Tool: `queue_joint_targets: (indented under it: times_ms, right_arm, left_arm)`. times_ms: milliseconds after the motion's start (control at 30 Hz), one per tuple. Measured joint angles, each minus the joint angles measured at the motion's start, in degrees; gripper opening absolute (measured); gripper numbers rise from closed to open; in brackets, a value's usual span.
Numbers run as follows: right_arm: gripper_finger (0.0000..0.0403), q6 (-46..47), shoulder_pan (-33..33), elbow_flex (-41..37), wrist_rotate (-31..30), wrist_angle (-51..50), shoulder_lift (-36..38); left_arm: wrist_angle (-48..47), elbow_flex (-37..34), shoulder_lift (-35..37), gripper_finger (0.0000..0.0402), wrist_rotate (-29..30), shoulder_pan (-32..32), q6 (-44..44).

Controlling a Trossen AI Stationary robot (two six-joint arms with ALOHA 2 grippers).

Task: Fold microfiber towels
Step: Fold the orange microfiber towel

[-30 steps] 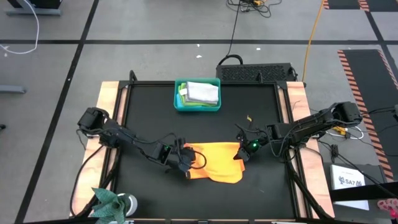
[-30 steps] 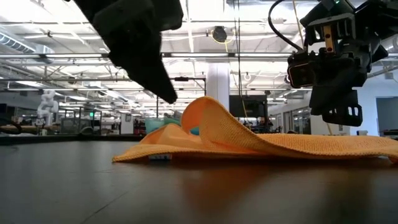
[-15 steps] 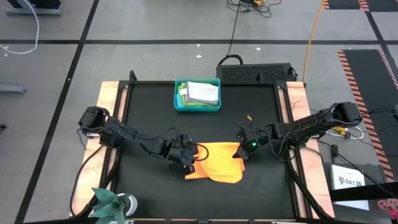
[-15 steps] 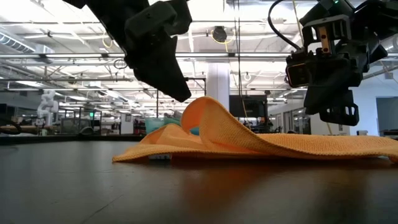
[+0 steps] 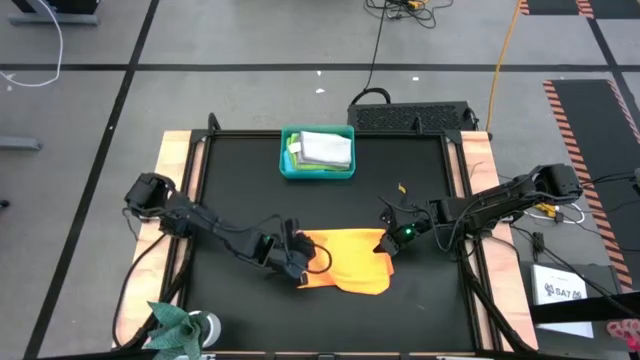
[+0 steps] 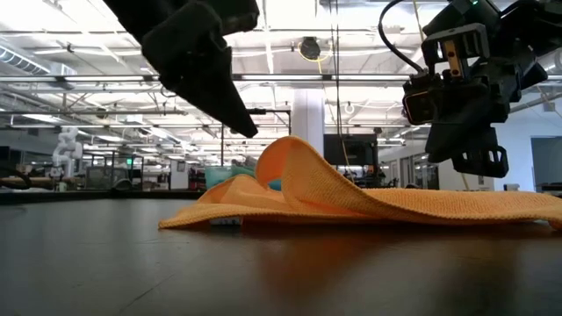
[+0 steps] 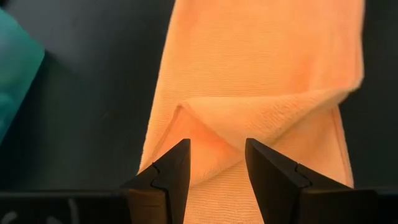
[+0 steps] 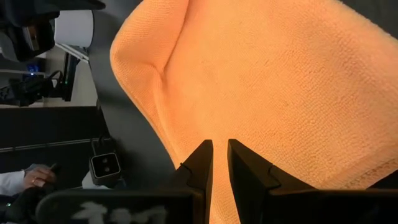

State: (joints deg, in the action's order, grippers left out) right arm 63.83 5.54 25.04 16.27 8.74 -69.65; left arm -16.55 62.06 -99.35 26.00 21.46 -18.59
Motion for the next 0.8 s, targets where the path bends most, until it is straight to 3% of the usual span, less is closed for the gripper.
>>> queue_joint_targets:
  times_ms: [133,333,567,800]
  right_arm:
    - [0.0043,0.02,0.00,0.00,0.00,0.01,0.00]
    - [0.0043,0.02,0.00,0.00,-0.04,0.01,0.00]
    - [0.0043,0.04,0.02,0.00,-0.09,0.01,0.00]
    - [0.0043,0.04,0.00,0.00,-0.09,-0.01,-0.02]
  left_arm:
    - [-0.01,0.00,0.00,0.0156,0.71,1.44,2.91]
    - [-0.23,0.00,-0.56,0.0156,9.65,2.84,5.40]
    - [0.33,-0.04,-5.11,0.0156,5.11,3.99,1.42]
    - [0.34,-0.04,-5.40,0.0156,7.93,5.70,-2.12]
